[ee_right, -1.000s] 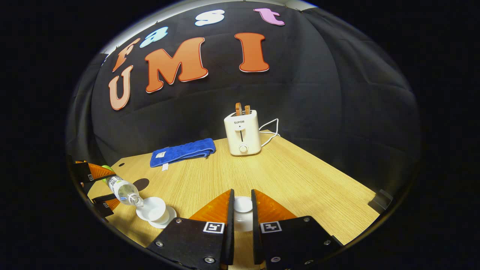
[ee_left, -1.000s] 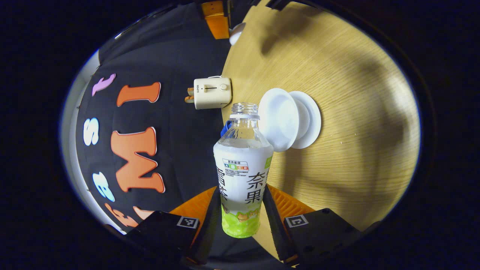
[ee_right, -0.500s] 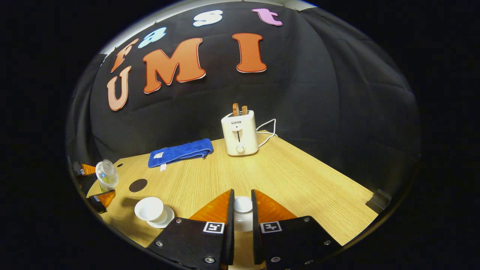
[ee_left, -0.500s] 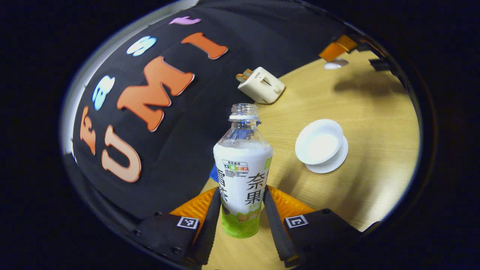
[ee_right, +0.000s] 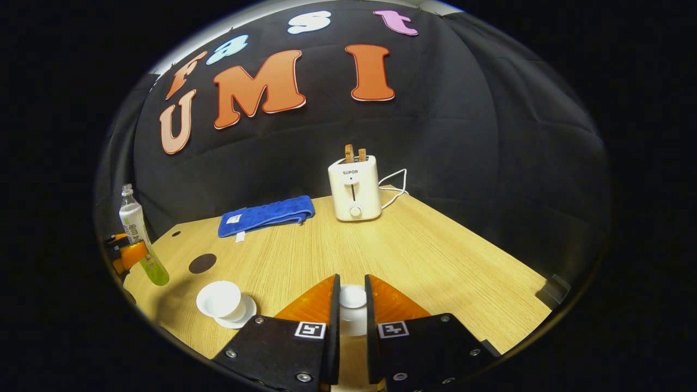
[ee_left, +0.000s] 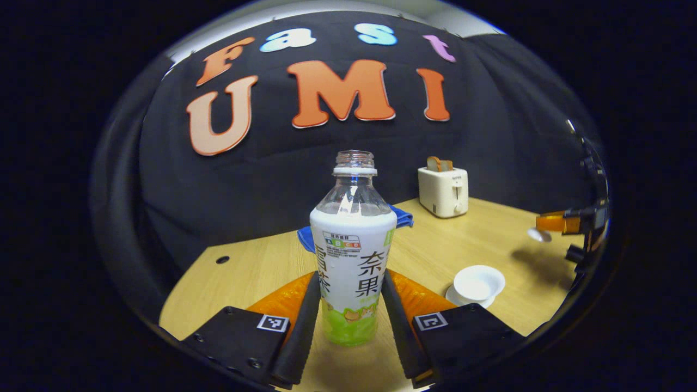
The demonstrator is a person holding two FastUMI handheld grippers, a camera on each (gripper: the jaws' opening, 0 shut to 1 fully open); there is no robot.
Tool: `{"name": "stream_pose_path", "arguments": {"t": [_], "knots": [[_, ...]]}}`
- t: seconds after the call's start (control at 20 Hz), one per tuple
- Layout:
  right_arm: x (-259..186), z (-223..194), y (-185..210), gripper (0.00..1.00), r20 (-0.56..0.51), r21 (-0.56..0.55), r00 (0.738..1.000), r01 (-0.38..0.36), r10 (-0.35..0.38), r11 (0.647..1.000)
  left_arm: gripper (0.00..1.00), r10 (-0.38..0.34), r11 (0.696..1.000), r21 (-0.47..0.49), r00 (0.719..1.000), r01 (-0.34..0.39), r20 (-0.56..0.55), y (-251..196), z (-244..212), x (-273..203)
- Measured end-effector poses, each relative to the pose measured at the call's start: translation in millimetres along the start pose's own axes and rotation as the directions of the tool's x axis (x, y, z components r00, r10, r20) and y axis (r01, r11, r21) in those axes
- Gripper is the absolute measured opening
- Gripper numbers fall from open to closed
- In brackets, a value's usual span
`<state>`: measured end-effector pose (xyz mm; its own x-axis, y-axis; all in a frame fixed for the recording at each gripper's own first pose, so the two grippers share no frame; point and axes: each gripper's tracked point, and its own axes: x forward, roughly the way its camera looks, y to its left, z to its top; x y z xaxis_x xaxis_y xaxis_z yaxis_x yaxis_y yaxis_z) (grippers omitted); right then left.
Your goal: Open the teacup lid with one hand, grasp the water bottle and pour water into the teacup with the other hand; after pouring, place the water bottle on the coaster and then close the teacup lid.
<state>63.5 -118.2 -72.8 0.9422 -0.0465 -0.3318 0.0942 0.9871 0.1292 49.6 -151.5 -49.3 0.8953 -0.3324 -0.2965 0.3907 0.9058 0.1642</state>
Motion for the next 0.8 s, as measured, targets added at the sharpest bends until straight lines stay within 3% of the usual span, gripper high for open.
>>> {"name": "stream_pose_path", "arguments": {"t": [0.1,0.15,0.3,0.55,0.8], "knots": [[-1,-1,-1,0.20,0.000,-0.003,1.000,0.004,-0.004,1.000,0.69,0.007,0.996,-0.094,0.999,-0.004,0.035,7,1,2],[-1,0,0,0.20,0.001,-0.001,1.000,0.003,-0.003,1.000,0.66,0.019,0.994,-0.111,0.999,-0.014,0.042,13,-1,-2],[-1,-1,6,0.20,-0.001,0.001,1.000,-0.011,0.011,1.000,0.69,0.018,0.989,-0.144,0.999,-0.012,0.045,14,-7,4],[0,-4,14,0.20,-0.005,-0.011,1.000,-0.020,0.020,1.000,0.67,0.010,0.987,-0.162,1.000,-0.011,-0.006,16,-42,16],[2,-6,21,0.20,-0.009,-0.024,1.000,-0.023,0.023,0.999,0.69,0.015,0.993,-0.119,1.000,-0.012,0.024,19,-33,32]]}}
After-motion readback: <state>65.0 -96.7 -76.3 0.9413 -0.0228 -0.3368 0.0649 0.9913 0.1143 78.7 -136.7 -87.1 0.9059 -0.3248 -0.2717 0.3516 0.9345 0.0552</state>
